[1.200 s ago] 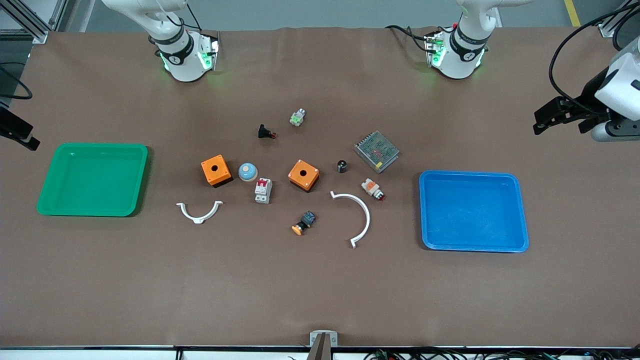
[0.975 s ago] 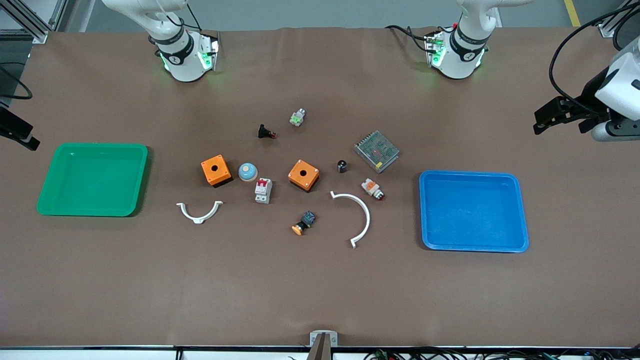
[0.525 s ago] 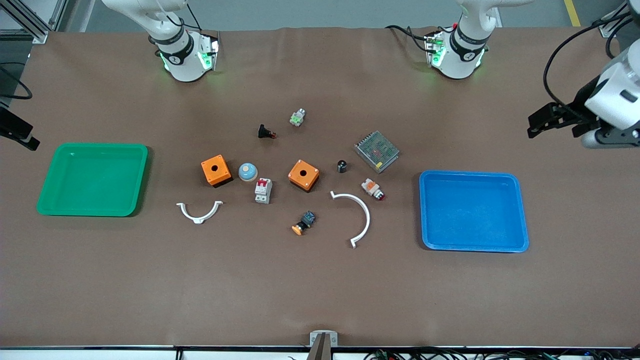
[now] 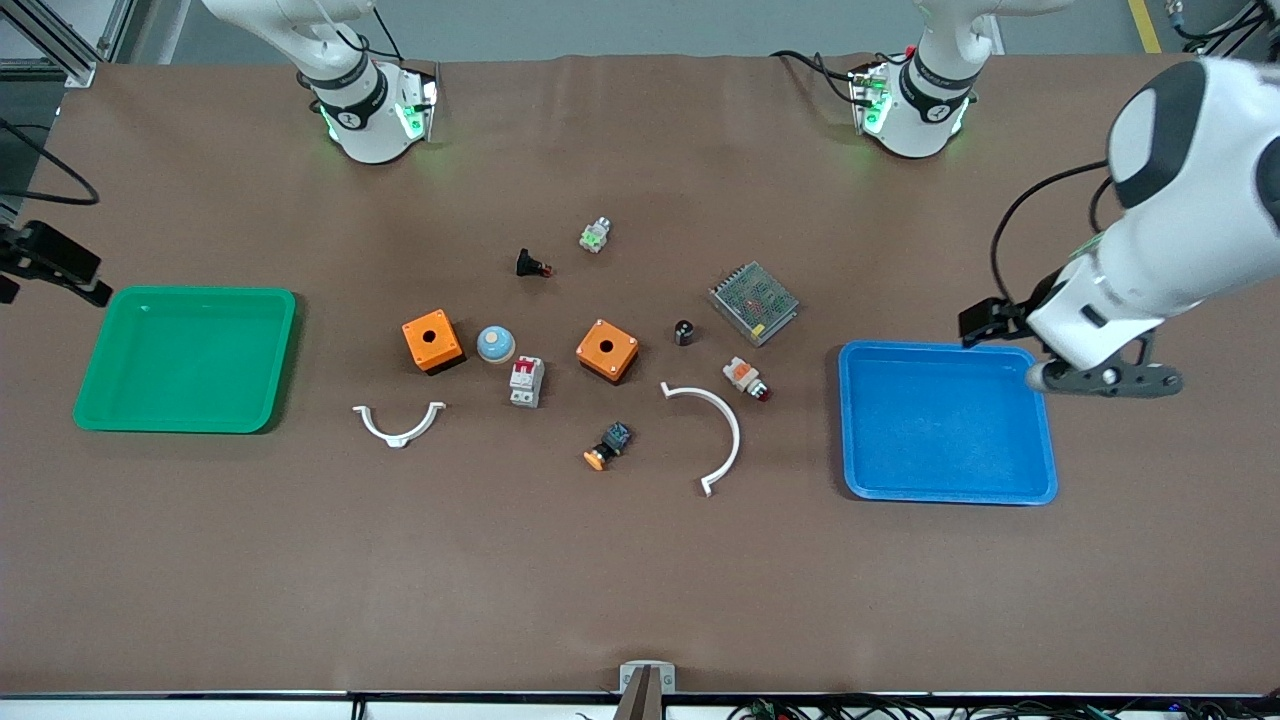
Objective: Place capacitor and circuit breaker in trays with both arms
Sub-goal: 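Reach the left gripper to the capacitor while the right gripper reaches the breaker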
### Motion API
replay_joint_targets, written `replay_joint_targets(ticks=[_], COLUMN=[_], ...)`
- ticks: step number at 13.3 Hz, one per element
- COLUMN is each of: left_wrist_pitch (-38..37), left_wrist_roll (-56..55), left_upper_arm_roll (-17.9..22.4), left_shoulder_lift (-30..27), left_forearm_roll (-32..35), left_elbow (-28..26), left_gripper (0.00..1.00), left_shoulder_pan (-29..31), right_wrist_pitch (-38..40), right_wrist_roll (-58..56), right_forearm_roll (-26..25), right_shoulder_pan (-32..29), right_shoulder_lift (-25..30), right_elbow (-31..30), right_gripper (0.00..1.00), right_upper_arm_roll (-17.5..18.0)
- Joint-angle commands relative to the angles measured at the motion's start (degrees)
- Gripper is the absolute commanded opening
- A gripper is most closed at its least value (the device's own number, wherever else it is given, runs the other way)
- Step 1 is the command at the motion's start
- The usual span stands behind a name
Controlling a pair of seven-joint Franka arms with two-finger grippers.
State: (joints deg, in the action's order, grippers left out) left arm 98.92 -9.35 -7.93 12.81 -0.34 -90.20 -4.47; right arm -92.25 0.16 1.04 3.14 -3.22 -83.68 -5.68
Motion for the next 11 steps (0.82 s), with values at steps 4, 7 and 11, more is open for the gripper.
replay_joint_targets(ticks=[4,7,11], left_wrist_pitch=[4.61,7.93,19.09], left_wrist_roll=[-13.39,-22.35,-39.92], left_upper_arm_roll=[-0.07,-0.07,0.02], left_shoulder_lift=[5.65,8.89,14.42], left_forearm_roll=[0.96,0.87,1.13], left_elbow=[1.61,0.73,-2.52], left_gripper=[1.0,1.0,1.0], left_shoulder_pan=[-7.47,-12.21,-19.42], right_wrist_pitch=[-1.87,-2.24,-7.83], right_wrist_roll=[3.0,4.04,15.97], right_forearm_roll=[0.28,-0.07,2.02], right_shoulder_pan=[5.9,11.78,19.08], right_shoulder_lift=[-4.34,-6.43,-11.53], right_elbow=[1.06,0.19,-6.12], right_gripper=[1.0,1.0,1.0], right_upper_arm_roll=[-0.3,-0.21,-0.12])
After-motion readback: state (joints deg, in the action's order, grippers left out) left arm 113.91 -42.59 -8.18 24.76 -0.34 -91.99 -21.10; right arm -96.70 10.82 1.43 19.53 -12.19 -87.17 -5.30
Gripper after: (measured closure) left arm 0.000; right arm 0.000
